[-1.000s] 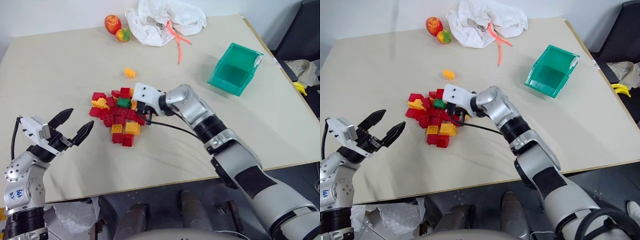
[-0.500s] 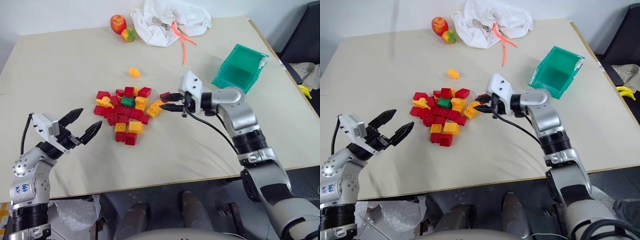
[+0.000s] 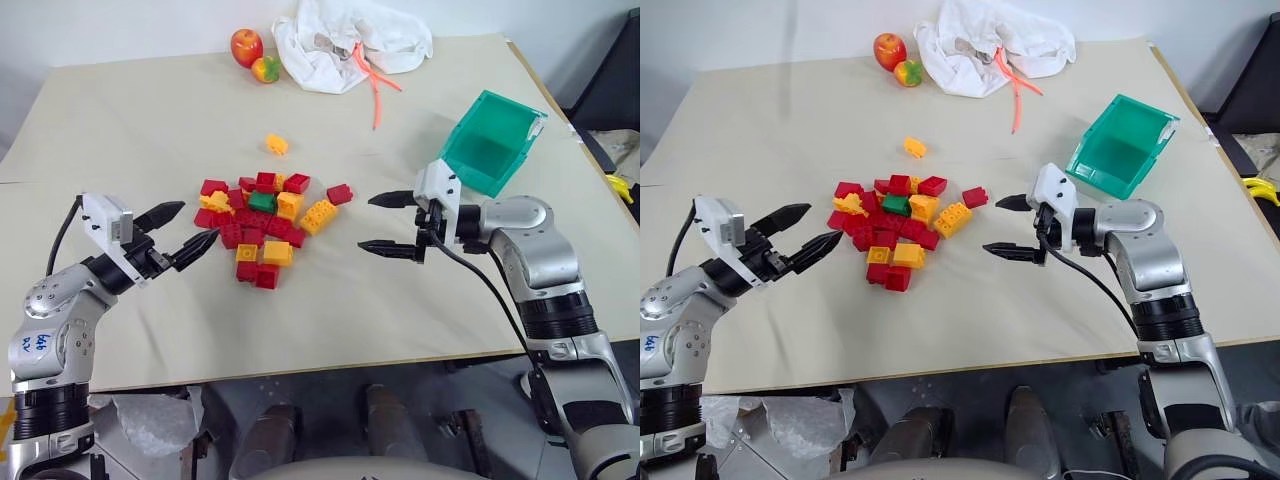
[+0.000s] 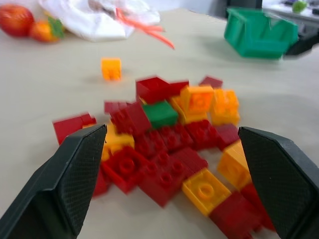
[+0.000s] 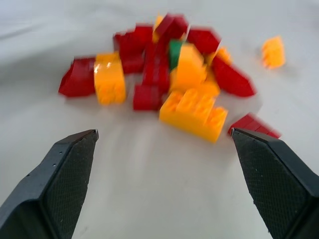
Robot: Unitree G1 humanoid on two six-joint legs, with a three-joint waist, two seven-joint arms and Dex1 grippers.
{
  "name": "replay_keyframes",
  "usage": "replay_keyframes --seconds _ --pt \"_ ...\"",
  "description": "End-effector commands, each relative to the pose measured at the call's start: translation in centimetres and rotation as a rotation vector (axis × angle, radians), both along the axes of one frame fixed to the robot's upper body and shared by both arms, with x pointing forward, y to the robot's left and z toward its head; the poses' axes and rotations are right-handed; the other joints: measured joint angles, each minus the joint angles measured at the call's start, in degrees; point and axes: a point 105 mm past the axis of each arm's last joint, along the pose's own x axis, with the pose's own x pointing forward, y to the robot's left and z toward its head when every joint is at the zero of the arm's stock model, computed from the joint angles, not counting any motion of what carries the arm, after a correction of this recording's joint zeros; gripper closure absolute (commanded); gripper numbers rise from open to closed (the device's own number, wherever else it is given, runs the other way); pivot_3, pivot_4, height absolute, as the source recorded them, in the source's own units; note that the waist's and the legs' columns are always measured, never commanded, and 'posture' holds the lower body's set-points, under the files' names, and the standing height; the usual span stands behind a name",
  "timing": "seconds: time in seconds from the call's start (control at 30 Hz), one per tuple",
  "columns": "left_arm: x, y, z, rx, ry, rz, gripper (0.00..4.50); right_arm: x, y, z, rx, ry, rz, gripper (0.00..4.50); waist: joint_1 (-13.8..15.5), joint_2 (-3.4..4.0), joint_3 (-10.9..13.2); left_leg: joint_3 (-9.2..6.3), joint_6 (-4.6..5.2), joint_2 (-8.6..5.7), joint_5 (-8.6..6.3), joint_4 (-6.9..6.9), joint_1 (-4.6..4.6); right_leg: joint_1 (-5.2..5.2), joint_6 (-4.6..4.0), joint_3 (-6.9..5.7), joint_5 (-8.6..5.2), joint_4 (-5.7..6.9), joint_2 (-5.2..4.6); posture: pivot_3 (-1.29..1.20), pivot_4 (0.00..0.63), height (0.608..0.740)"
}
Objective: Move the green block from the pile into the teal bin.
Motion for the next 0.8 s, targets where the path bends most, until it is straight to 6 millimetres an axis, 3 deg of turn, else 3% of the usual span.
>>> replay_keyframes --seconds 0.03,0.17,0.3,0.43,0.8 --pt "1.1 -1.4 1.7 0.018 0.007 -0.034 0.00 -0.5 -0.4 1.3 0.028 -0.055 -0.024 0.02 0.54 -0.03 0.02 -0.02 0.01 -0.02 0.00 0.03 0.00 0.03 0.01 -0.01 0.01 0.00 -0.02 0.00 0.150 0.740" --pt "4.1 -3.2 1.3 0.136 0.145 -0.063 0.00 -0.3 -0.2 1.4 0.060 -0.067 -0.064 0.02 1.49 -0.05 0.03 0.01 0.00 -0.04 0.00 0.15 -0.01 0.05 0.07 0.00 0.04 0.01 0.00 0.00 0.150 0.740" --pt "7.4 -3.4 1.3 0.265 0.224 -0.019 0.00 -0.3 0.1 1.3 0.071 -0.076 -0.082 0.02 1.13 -0.06 0.04 0.02 0.02 -0.06 0.00 0.11 -0.01 0.05 0.08 0.00 0.06 0.01 0.00 0.00 0.150 0.740" --pt "9.4 -3.5 1.0 0.376 0.308 -0.030 0.00 -0.5 -0.1 1.3 0.085 -0.080 -0.113 0.02 0.63 -0.07 0.04 0.03 0.03 -0.04 -0.01 0.01 -0.05 0.02 0.09 -0.06 0.07 0.03 0.08 0.00 0.150 0.740" --pt "12.6 -7.2 1.2 0.449 0.385 -0.135 0.00 -1.4 -0.7 0.7 0.100 -0.075 -0.185 0.02 0.02 -0.21 0.12 -0.06 0.05 -0.18 -0.02 0.14 -0.29 -0.04 0.16 -0.21 0.10 -0.01 0.05 0.00 0.150 0.740"
